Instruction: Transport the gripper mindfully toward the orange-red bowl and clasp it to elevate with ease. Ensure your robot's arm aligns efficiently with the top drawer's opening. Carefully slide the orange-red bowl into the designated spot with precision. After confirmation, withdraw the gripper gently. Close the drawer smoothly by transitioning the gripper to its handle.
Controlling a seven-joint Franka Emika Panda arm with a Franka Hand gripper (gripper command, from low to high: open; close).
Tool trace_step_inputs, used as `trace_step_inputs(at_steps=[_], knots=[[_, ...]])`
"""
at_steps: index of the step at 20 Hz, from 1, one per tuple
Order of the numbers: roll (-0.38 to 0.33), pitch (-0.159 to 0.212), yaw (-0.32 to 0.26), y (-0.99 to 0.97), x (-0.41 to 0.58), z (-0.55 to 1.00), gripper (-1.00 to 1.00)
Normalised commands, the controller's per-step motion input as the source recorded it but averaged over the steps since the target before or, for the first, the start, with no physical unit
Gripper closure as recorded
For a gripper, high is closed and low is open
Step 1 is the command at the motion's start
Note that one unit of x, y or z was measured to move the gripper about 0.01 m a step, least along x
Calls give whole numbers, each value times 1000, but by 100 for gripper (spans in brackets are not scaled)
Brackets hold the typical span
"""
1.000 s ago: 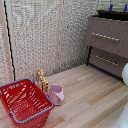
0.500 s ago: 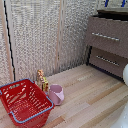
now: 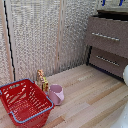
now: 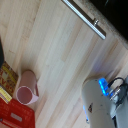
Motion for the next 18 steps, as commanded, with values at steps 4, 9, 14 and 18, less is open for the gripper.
trace_step_inputs(at_steps=[4,9,14,18], knots=[[-266,96,215,9,-31,-52,-100],[-314,103,155,112,-18,-62,-100],[-266,186,139,243,-75,-50,-100],[-283,216,139,225,-105,-78,-100]])
